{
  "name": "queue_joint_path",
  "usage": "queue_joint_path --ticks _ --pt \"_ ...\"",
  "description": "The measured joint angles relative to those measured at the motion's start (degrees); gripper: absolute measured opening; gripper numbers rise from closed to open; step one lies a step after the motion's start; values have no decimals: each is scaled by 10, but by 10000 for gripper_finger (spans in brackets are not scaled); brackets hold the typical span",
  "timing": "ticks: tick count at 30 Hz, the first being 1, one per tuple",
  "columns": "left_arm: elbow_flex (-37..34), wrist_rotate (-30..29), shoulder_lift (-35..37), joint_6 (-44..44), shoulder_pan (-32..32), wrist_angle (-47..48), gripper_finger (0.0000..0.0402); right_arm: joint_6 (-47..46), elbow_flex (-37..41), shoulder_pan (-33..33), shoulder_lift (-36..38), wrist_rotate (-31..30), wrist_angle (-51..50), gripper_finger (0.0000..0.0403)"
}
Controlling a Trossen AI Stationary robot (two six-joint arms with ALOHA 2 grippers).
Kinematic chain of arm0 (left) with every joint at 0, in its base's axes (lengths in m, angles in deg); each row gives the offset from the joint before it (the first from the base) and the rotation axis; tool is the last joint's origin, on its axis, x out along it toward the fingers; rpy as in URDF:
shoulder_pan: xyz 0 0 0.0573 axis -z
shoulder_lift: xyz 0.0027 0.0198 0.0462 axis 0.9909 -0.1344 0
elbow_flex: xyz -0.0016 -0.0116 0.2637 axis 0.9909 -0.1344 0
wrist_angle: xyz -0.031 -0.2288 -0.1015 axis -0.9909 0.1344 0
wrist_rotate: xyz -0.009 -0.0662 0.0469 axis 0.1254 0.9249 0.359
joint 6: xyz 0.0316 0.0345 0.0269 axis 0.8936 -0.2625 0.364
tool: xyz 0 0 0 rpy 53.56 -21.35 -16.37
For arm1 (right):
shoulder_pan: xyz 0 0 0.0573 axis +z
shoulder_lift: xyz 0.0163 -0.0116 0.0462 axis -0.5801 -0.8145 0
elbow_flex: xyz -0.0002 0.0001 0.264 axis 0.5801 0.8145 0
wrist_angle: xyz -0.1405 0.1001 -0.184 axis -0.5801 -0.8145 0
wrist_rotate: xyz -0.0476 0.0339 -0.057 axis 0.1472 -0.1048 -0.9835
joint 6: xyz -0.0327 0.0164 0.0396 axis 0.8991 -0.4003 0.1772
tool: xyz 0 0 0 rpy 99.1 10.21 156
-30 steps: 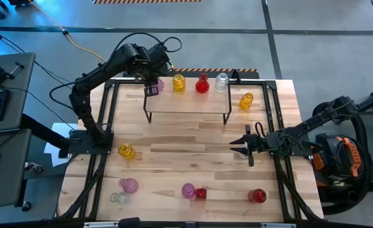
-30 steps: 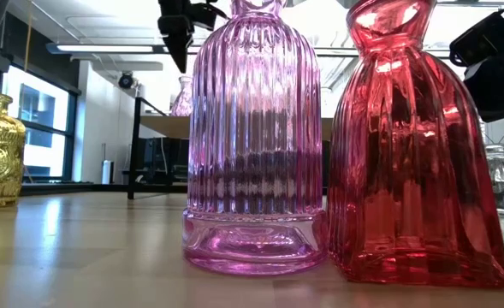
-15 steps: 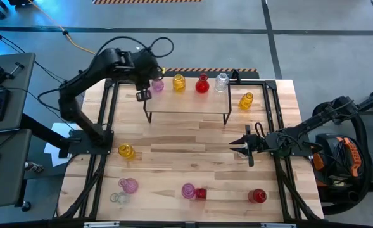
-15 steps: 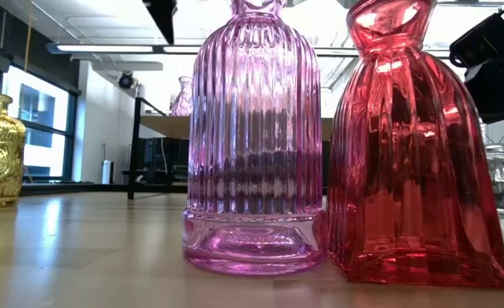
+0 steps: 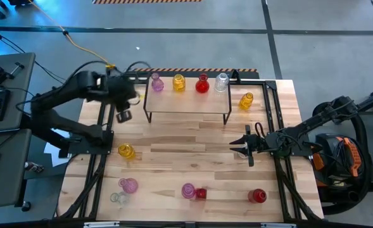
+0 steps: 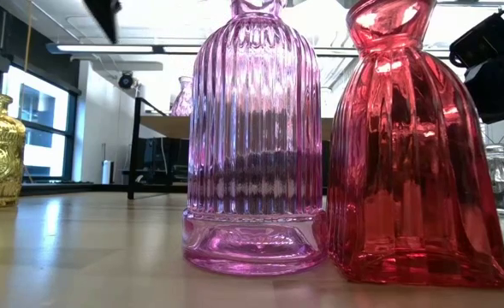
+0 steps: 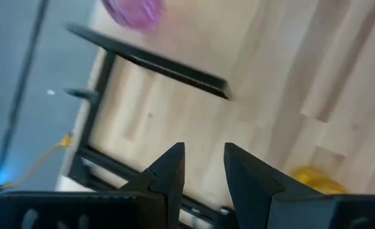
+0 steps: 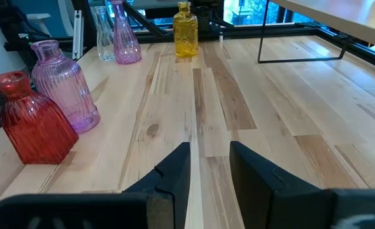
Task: Sort vases onto shelf
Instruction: Put the top transparent vase on the shelf aligned with the other transparent vase
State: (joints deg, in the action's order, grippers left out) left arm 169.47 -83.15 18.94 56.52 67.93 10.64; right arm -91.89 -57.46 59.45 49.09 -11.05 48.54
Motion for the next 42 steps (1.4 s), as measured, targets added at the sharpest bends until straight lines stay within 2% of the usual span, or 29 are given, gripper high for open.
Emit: queue_joint_path --ticks 7,12,18,21,26,33,39,42 --pt "-172 10 150 -79 59 -97 100 0 0 0 0 0 0 94" --pt "-317 10 271 -122 96 -237 100 0 0 0 0 0 0 94" --pt "-467 11 387 -129 121 -396 100 0 0 0 0 0 0 94" --pt "-482 34 407 -137 127 -415 100 0 0 0 0 0 0 94" --pt "-479 31 406 -137 136 -433 100 0 0 0 0 0 0 94" --pt "-484 20 399 -113 151 -547 100 0 0 0 0 0 0 94" --pt "-559 13 403 -101 162 -684 100 0 0 0 0 0 0 94" --pt "-596 3 413 -88 163 -724 100 0 0 0 0 0 0 94"
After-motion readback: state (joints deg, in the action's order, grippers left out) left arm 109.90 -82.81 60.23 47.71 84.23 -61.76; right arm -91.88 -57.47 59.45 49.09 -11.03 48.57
